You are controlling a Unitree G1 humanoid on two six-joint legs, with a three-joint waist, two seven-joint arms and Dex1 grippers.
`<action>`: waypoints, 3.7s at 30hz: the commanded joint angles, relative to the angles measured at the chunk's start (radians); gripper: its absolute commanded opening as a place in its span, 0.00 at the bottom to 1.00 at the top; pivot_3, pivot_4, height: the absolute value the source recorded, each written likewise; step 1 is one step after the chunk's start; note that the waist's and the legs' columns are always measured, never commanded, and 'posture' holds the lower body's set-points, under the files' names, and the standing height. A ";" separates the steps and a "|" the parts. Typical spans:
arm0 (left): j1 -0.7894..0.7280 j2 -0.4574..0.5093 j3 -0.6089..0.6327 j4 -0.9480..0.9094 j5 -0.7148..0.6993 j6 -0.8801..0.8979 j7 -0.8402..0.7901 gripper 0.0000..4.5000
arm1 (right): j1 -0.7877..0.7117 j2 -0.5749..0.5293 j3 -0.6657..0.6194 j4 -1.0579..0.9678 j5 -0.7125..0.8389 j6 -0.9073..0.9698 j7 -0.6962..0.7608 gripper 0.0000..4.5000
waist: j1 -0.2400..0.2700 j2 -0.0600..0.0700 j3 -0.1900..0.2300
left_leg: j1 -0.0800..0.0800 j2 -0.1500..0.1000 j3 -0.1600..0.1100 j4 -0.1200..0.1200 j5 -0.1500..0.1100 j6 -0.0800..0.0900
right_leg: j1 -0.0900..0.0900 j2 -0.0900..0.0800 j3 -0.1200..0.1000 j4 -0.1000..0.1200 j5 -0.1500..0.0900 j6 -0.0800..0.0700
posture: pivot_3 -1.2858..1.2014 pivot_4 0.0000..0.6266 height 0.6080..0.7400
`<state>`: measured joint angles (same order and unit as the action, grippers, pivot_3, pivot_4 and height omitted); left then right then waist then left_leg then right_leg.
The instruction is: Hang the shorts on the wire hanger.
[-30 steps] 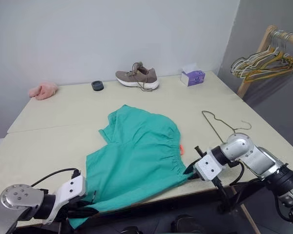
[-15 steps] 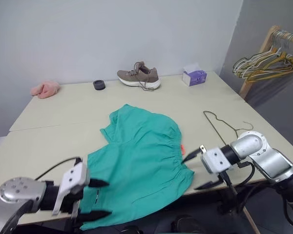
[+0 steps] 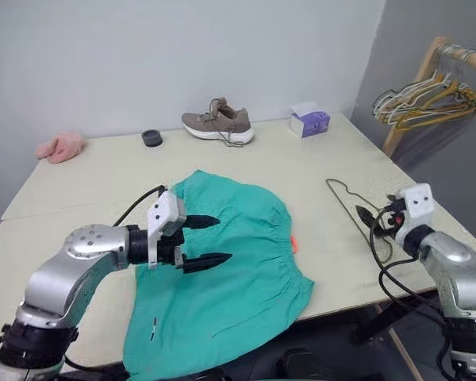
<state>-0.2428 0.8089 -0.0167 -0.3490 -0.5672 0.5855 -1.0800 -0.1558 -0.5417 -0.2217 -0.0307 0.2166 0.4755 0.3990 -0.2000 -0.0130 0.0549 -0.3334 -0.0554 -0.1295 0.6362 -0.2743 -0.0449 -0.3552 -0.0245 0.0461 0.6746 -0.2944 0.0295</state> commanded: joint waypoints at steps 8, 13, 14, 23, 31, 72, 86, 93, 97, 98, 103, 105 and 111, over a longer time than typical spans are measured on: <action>-0.105 -0.018 -0.055 0.048 0.044 -0.059 -0.061 0.97 | -0.070 -0.073 0.032 0.220 -0.037 0.000 0.068 1.00 | -0.087 0.000 0.000 | 0.002 0.000 0.001 0.000 0.000 0.000 | 0.002 0.001 0.001 0.000 0.000 0.000 | 0.38 0.00 1.00; -0.068 -0.011 -0.045 0.032 0.053 -0.072 -0.056 0.97 | -0.138 -0.081 0.046 0.285 -0.031 -0.020 0.125 1.00 | -0.107 0.000 0.000 | 0.002 0.001 0.000 0.000 0.000 0.000 | 0.002 0.001 0.000 0.000 0.000 0.000 | 0.39 0.00 1.00; -0.061 -0.010 -0.044 0.028 0.055 -0.075 -0.055 0.97 | -0.151 -0.080 0.045 0.295 -0.032 -0.027 0.128 1.00 | -0.107 0.000 0.000 | 0.002 0.001 0.000 0.000 0.000 0.000 | 0.002 0.001 0.000 0.000 0.000 0.000 | 0.39 0.00 1.00; 0.004 0.003 -0.042 0.001 0.093 -0.113 -0.044 0.97 | -0.193 -0.098 0.090 0.323 -0.043 0.004 0.218 1.00 | -0.098 0.000 0.000 | 0.001 0.001 -0.001 0.000 0.000 0.000 | 0.002 0.001 0.000 -0.001 0.000 0.001 | 0.39 0.00 1.00; -0.011 -0.010 -0.062 -0.003 0.104 -0.111 -0.042 0.97 | -0.315 -0.125 0.193 0.496 -0.077 0.086 0.330 1.00 | -0.104 0.000 0.000 | 0.002 0.000 0.000 0.000 0.000 0.000 | 0.002 0.001 0.000 -0.001 0.000 0.001 | 0.39 0.00 1.00; -0.233 -0.003 0.149 0.370 -0.058 0.254 0.068 0.99 | -0.569 -0.285 0.602 0.439 -0.771 -1.121 0.117 0.00 | -0.117 0.004 -0.004 | -0.013 0.000 -0.004 0.008 -0.003 0.004 | -0.004 0.000 -0.003 -0.010 0.004 0.007 | 0.39 0.00 1.00; -0.087 0.062 0.033 0.233 -0.039 0.252 -0.064 0.99 | -0.647 -0.196 0.604 0.397 -0.730 -1.267 0.151 0.00 | -0.111 0.005 -0.004 | -0.012 0.000 -0.005 0.009 -0.003 0.004 | -0.004 0.000 -0.002 -0.009 0.004 0.007 | 0.39 0.00 1.00; -0.106 0.045 0.043 0.251 -0.042 0.248 -0.041 0.74 | -0.633 -0.182 0.604 0.376 -0.710 -1.280 0.177 0.00 | -0.108 0.005 -0.004 | -0.012 0.000 -0.005 0.009 -0.003 0.004 | -0.004 0.000 -0.002 -0.009 0.006 0.004 | 0.39 0.00 1.00; -0.090 0.049 0.037 0.223 -0.049 0.252 -0.046 0.44 | -0.623 -0.176 0.605 0.361 -0.705 -1.283 0.184 0.00 | -0.108 0.005 -0.004 | -0.012 0.000 -0.005 0.009 -0.003 0.004 | -0.004 0.000 -0.002 -0.009 0.006 0.003 | 0.39 0.00 1.00; -0.086 0.050 0.036 0.217 -0.051 0.253 -0.047 0.37 | -0.621 -0.175 0.605 0.357 -0.701 -1.281 0.189 0.00 | -0.108 0.005 -0.004 | -0.012 0.000 -0.005 0.009 -0.003 0.004 | -0.004 0.000 -0.002 -0.009 0.006 0.003 | 0.39 0.00 1.00; -0.077 0.050 0.040 0.203 -0.052 0.255 -0.042 0.01 | -0.598 -0.181 0.620 0.326 -0.647 -1.301 0.245 0.00 | -0.107 0.005 -0.004 | -0.012 0.000 -0.005 0.009 -0.003 0.004 | -0.004 0.000 -0.002 -0.008 0.006 0.003 | 0.39 0.00 1.00; -0.073 0.051 0.042 0.203 -0.048 0.251 -0.039 0.01 | -0.583 -0.188 0.622 0.313 -0.624 -1.300 0.274 0.00 | -0.107 0.005 -0.004 | -0.012 0.000 -0.005 0.009 -0.003 0.004 | -0.004 0.000 -0.002 -0.008 0.006 0.003 | 0.39 0.00 1.00; -0.050 0.041 0.041 0.182 -0.031 0.230 -0.010 0.00 | -0.522 -0.210 0.582 0.236 -0.515 -1.233 0.336 0.31 | -0.107 0.005 -0.004 | -0.012 0.000 -0.005 0.009 -0.003 0.004 | -0.004 0.000 -0.002 -0.008 0.006 0.003 | 0.39 0.00 1.00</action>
<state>-0.2945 0.8509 0.0065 -0.1368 -0.6046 0.8386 -1.0979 -0.6728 -0.7367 0.4036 0.2511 -0.3545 -0.7779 0.7176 -0.3075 -0.0082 0.0509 -0.3453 -0.0552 -0.1344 0.6454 -0.2775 -0.0410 -0.3588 -0.0243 0.0440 0.6668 -0.2884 0.0327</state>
